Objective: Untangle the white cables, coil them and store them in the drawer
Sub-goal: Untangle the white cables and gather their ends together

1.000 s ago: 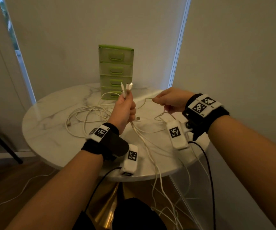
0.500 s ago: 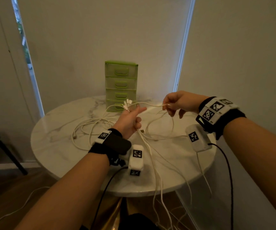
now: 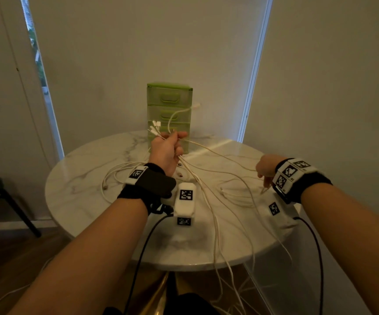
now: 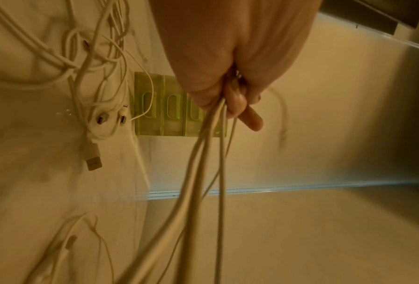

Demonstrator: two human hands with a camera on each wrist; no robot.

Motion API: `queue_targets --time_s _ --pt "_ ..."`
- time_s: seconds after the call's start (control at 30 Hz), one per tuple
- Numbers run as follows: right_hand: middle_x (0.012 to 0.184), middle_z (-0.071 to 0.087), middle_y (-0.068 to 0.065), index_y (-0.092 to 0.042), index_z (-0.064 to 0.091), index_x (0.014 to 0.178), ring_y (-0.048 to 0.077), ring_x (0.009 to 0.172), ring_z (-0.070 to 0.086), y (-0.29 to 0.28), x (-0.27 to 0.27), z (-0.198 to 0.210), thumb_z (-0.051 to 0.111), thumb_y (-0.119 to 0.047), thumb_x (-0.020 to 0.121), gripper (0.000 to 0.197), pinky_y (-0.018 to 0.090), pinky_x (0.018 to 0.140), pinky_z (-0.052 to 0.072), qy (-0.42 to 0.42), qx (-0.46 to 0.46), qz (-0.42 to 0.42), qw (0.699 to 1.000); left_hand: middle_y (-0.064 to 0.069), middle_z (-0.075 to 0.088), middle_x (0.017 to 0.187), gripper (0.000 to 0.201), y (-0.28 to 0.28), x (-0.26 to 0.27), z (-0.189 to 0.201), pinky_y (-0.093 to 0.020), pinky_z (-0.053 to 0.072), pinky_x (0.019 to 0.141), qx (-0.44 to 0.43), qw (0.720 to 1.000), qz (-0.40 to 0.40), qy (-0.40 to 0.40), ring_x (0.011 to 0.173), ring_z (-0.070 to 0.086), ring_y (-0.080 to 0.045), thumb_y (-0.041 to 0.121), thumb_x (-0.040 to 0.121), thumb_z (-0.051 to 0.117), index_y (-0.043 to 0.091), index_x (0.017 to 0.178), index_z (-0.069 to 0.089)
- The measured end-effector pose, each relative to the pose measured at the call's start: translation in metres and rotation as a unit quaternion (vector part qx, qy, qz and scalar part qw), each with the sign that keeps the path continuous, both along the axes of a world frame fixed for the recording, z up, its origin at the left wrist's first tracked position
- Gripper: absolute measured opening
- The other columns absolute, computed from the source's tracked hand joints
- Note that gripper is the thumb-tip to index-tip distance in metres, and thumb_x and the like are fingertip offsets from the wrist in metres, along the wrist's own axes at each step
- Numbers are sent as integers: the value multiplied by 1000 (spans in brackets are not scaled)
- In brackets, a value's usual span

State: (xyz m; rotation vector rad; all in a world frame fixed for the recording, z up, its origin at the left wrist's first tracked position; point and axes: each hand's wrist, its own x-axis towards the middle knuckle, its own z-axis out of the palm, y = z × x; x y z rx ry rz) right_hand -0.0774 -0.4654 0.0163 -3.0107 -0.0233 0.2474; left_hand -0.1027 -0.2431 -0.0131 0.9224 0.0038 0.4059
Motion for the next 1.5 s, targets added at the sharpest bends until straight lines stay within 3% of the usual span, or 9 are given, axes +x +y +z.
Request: queue_targets --time_s 0.17,0.37,0.5,0.67,0.77,0.93,1.13,1.33,1.5 --pt "117 62 14 -6 58 119 18 69 54 31 4 -2 41 -10 94 30 25 55 43 -57 153 108 981 -1 63 66 26 -11 -1 -3 -14 26 36 100 995 -5 1 35 31 -1 8 99 41 13 74 43" --pt "80 59 1 -10 65 103 13 74 53 83 -15 24 37 -44 96 44 30 67 42 -42 398 170 900 5 59 51 29 -26 -8 -6 -12 23 36 184 982 -50 -15 40 31 -2 4 98 41 13 71 43" --pt "65 53 10 -5 55 69 13 45 44 101 -13 23 53 -17 93 27 20 39 37 -86 473 177 859 3 57 56 25 -29 -15 -6 -12 22 38 220 970 -88 -43 38 28 1 3 99 40 16 78 48" --pt "62 50 6 -3 60 85 15 47 45 99 -11 21 39 3 92 23 25 44 43 -179 546 122 809 2 47 83 22 -22 -16 -2 -16 26 42 145 986 -87 5 52 32 -4 31 101 36 16 88 45" --pt "56 40 2 -9 60 83 11 38 32 92 -15 18 39 -13 97 25 20 37 29 -141 485 143 851 -4 47 93 30 -14 -12 0 -18 28 44 59 994 -94 19 58 32 -8 39 102 28 17 91 45" --pt "51 36 2 -12 53 63 5 32 29 92 -31 14 42 -14 94 33 13 30 23 -85 374 199 902 2 42 66 40 -16 -9 0 -16 25 41 143 989 -49 2 53 34 -7 43 102 19 19 83 45" --pt "48 35 3 -9 50 56 3 24 27 88 -38 11 47 -10 89 33 13 29 22 -43 329 213 919 3 33 64 47 -17 -5 -7 -18 26 44 151 986 -60 -39 48 27 -5 46 100 24 18 101 62" --pt "50 35 1 -11 60 65 6 32 30 82 -34 11 49 -20 91 29 16 34 25 -36 308 214 926 1 40 69 46 -20 -6 -3 -22 32 47 145 988 -58 -23 50 34 -9 47 100 21 16 76 47" --pt "51 34 2 -15 61 74 13 41 32 63 -24 2 44 -18 97 29 21 41 31 17 358 210 910 9 34 44 47 -3 -8 7 -22 40 53 -10 995 -91 -25 47 36 -9 50 99 20 20 68 38"
